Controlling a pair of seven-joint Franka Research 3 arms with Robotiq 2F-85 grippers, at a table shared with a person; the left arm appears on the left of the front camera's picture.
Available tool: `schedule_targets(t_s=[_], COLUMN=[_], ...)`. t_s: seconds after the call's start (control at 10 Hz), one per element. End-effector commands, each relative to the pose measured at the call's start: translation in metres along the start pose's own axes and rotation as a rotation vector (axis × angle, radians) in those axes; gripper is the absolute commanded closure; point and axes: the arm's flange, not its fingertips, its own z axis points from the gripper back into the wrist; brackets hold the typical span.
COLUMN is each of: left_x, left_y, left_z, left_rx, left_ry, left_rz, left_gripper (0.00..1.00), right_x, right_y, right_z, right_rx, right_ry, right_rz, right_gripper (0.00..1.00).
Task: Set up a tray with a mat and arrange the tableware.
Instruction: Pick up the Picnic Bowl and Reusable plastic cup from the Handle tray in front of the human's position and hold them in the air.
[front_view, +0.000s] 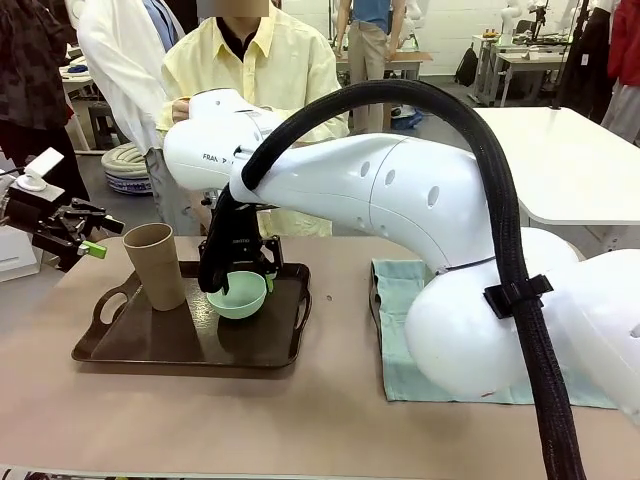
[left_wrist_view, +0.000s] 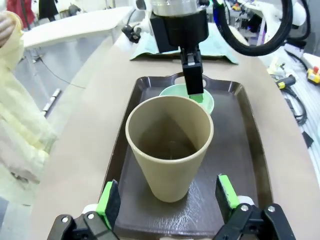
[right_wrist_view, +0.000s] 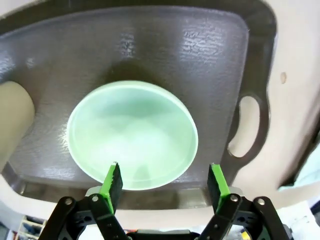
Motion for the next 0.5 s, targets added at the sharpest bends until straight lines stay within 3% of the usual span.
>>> schedule_targets(t_s=[0.0,0.4], left_x=[-0.002,-0.011], left_y=[0.01,0.021], left_z=[-0.012,-0.04], left_rx=[0.018,-0.04], left_ry=[-0.038,-0.007], left_rz=[-0.038,0.003], left_gripper=[0.0,0.0], right_x=[-0.044,-0.034], right_y=[-0.069,-0.084], right_z=[-0.038,-0.044], right_rx=[0.053,0.086], right_ry=[-0.005,0.008], right_rz=[-0.043,-0.054], right_gripper=[0.11,0.11])
